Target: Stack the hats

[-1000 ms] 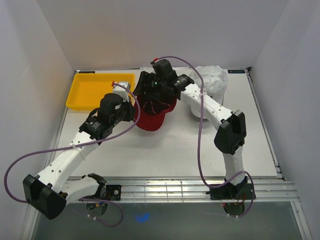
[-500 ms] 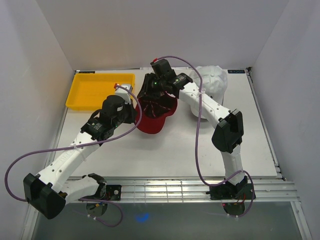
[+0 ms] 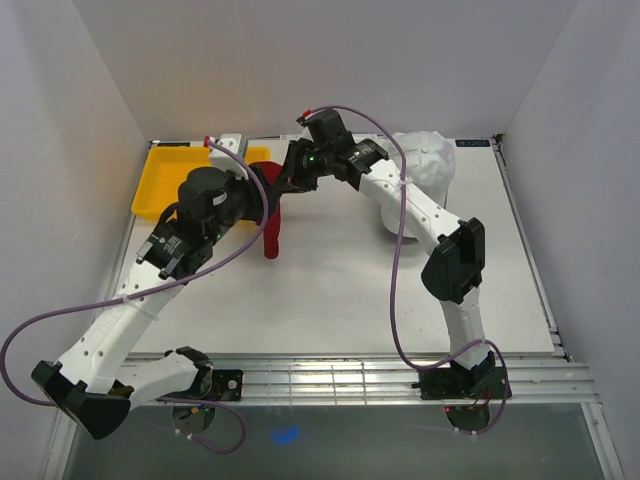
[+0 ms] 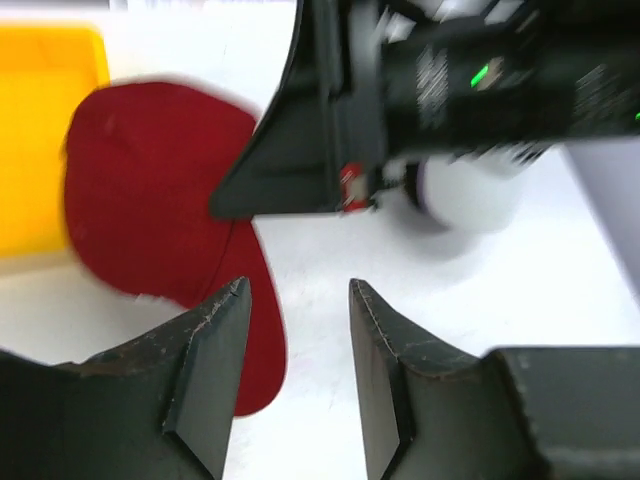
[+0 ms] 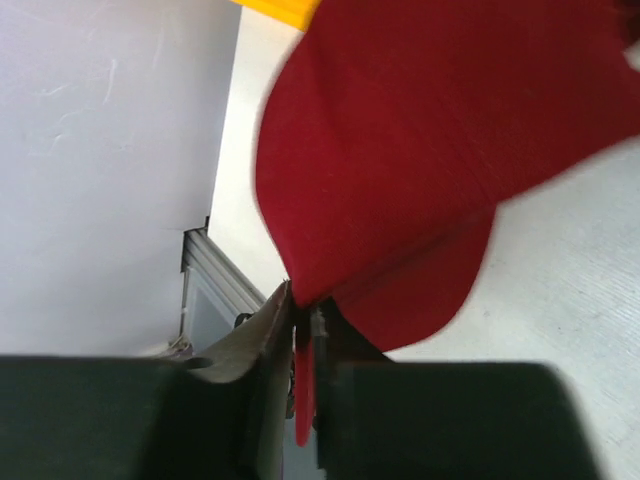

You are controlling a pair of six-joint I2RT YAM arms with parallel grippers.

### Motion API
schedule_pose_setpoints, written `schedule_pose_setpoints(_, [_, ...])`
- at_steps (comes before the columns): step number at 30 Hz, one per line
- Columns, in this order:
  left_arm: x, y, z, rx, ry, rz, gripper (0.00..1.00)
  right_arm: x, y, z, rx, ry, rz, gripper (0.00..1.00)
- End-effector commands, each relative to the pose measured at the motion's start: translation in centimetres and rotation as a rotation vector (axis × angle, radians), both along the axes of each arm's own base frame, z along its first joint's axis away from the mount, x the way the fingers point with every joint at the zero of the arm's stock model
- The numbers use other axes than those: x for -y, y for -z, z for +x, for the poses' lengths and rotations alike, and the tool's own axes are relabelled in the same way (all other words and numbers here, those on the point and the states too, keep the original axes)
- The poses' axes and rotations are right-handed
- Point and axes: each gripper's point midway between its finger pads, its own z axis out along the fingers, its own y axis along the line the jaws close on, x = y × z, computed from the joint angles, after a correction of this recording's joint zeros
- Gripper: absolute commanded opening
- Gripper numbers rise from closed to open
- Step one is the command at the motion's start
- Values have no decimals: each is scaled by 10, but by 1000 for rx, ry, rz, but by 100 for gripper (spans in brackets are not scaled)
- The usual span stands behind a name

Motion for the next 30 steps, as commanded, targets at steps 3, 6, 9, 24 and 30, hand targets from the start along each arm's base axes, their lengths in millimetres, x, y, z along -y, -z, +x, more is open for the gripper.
schedule_pose_setpoints(3, [-11,-83,-12,117,-60,-170,59,7,-96,-3,113,-53,232,8])
schedule_pose_setpoints(6, [-24,-100,-11,103,-170,-249,61,19,-122,2,164,-50,291,8])
schedule_pose_setpoints(9, [-34,-115,-9,99,-252,-332,64,35,-155,2,218,-49,391,8])
schedule_pose_setpoints(24, [-5,-97,38,-108,28,-688,67,169,-292,2,384,-48,835,8])
schedule_pose_setpoints(30, [19,-105,56,-153,301,-921,67,203,-310,-6,395,-64,938,8])
